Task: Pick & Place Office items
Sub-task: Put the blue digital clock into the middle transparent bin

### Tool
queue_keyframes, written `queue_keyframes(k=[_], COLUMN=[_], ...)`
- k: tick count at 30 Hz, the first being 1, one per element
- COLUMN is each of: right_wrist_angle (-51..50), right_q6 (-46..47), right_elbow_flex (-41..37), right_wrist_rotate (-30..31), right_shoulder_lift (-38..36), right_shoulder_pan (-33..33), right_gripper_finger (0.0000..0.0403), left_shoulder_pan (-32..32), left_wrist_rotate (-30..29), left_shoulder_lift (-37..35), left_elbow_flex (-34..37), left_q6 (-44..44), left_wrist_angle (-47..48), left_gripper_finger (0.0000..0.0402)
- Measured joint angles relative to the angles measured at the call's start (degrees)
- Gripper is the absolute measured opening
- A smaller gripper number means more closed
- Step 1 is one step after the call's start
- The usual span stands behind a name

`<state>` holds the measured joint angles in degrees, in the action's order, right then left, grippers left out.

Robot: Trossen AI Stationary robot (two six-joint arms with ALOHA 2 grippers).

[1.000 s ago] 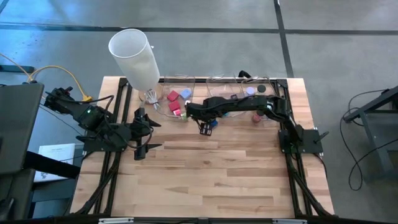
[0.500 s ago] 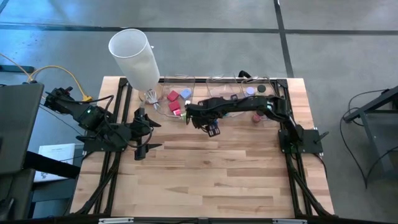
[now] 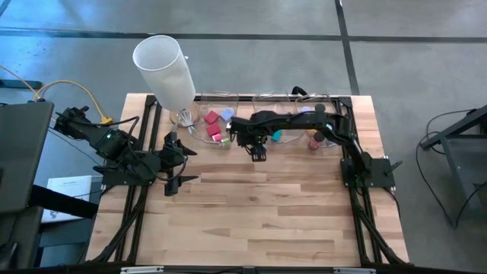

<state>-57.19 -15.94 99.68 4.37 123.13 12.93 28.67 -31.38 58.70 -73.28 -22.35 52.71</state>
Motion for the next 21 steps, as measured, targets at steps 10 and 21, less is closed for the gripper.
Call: queue_keyframes(k=[10, 21], right_wrist_angle=[-3.63, -4.2], right_q6=[-3.36, -9.25], right_elbow_flex=[0.02, 0.02], right_wrist_rotate=[1.46, 3.87], right_shoulder_lift=[2.48, 3.72], right_shoulder_pan=[-0.8, -0.58], right_gripper_finger=[0.0235, 0.0235], left_shoulder_pan=[0.0, 0.0], left_wrist_rotate=[0.0, -0.16], left_shoulder_lift=[0.0, 0.02], left_elbow_flex=[-0.02, -0.02], left_q6=[0.02, -0.02], left_wrist_angle=[0.02, 0.02], left_gripper_finger=[0.0344, 0.0344])
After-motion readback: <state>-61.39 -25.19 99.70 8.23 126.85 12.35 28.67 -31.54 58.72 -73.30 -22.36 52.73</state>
